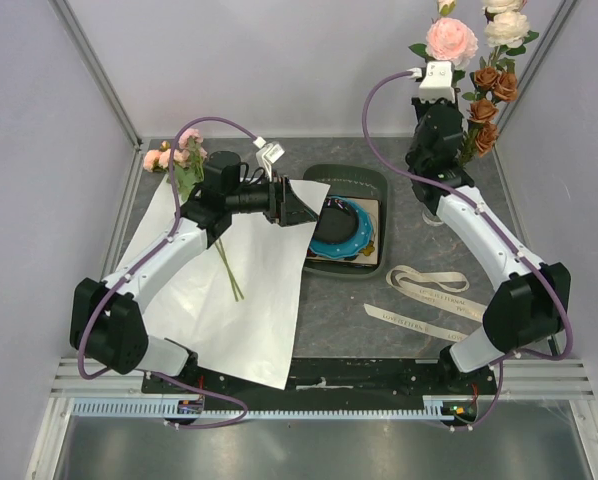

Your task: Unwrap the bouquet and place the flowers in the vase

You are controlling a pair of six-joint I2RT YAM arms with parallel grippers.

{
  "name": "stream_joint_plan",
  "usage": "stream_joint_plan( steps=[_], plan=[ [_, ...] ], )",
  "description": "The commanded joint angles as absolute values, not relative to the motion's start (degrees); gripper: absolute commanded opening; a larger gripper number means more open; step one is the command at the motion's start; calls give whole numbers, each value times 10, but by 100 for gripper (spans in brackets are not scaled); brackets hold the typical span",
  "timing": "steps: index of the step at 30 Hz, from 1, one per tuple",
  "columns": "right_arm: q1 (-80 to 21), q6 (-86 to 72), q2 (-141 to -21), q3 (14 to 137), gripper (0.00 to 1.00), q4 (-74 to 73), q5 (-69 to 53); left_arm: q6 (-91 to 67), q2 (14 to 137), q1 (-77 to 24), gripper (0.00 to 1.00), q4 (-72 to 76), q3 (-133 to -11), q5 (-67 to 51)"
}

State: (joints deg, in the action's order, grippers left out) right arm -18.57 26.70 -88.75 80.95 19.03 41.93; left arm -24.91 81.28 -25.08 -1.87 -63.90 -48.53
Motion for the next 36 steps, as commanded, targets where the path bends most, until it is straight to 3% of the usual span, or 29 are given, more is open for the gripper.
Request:
stream_joint_plan(
  steps=[1,36],
  plan=[
    [-177,229,-864,787,4,220,425,-265,813,-250,70,18,-650,-504],
    [-129,137,-852,648,21,250,446,-273,823,-245,70,20,-650,-509]
  ],
)
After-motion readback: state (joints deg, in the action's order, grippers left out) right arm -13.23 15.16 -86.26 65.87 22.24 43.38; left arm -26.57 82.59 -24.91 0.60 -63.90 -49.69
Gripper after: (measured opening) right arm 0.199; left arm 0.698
